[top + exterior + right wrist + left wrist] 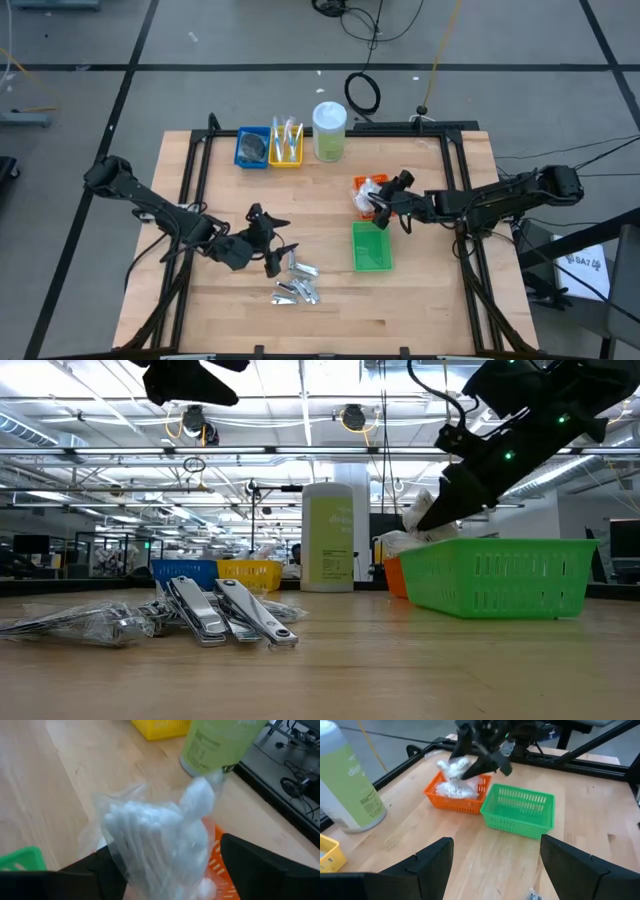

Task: Pick & Place Travel size toiletries
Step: Put the cotton pack into the orange bin, then put the nail cutter into the green bin

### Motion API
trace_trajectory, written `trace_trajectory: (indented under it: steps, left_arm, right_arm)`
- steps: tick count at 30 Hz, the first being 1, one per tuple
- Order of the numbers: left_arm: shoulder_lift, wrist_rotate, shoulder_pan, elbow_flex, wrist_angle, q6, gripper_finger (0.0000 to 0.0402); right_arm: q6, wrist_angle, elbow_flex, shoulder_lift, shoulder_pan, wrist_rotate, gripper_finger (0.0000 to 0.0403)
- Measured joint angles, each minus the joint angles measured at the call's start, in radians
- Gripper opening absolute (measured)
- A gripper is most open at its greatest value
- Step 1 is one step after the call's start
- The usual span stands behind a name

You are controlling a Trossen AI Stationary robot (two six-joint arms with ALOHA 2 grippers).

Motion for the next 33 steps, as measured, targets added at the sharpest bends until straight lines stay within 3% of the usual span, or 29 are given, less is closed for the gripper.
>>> trace_trajectory:
  steps: [7,13,17,20,23,27,30,33]
  left_arm:
    - [0.000,-0.001,0.000,0.000,-0.035,-0.034,0.0294]
    - [0.000,-0.001,0.004,0.000,-0.039,-0.037,0.0294]
    - [0.000,-0.001,0.004,0.000,-0.040,-0.037,0.0294]
    - [0.000,-0.006,0.005,0.000,-0.040,-0.037,0.0294]
    - [0.000,-0.007,0.005,0.000,-0.040,-0.041,0.0294]
    - [0.000,-0.007,0.005,0.000,-0.040,-0.041,0.0294]
    - [0.000,-0.007,0.005,0.000,-0.040,-0.044,0.0294]
    - [0.000,0.017,0.005,0.000,-0.055,-0.064,0.0294]
  right_arm:
    - [-0.029,-0.072,0.000,-0.067,-0.002,0.032,0.0303]
    - [0.076,-0.229,-0.001,-0.086,-0.002,0.025,0.0296]
    - [0.141,-0.199,0.002,-0.117,-0.002,-0.145,0.0289]
    - [0.183,-0.252,0.001,-0.150,-0.009,-0.015,0.0283]
    - [0.204,-0.236,0.001,-0.179,-0.016,-0.039,0.0278]
    - [0.249,-0.238,0.001,-0.223,-0.032,0.048,0.0272]
    - [0.223,-0.153,0.001,-0.240,-0.048,-0.176,0.0270]
    - [0.259,-0.083,0.001,-0.259,-0.054,-0.279,0.0270]
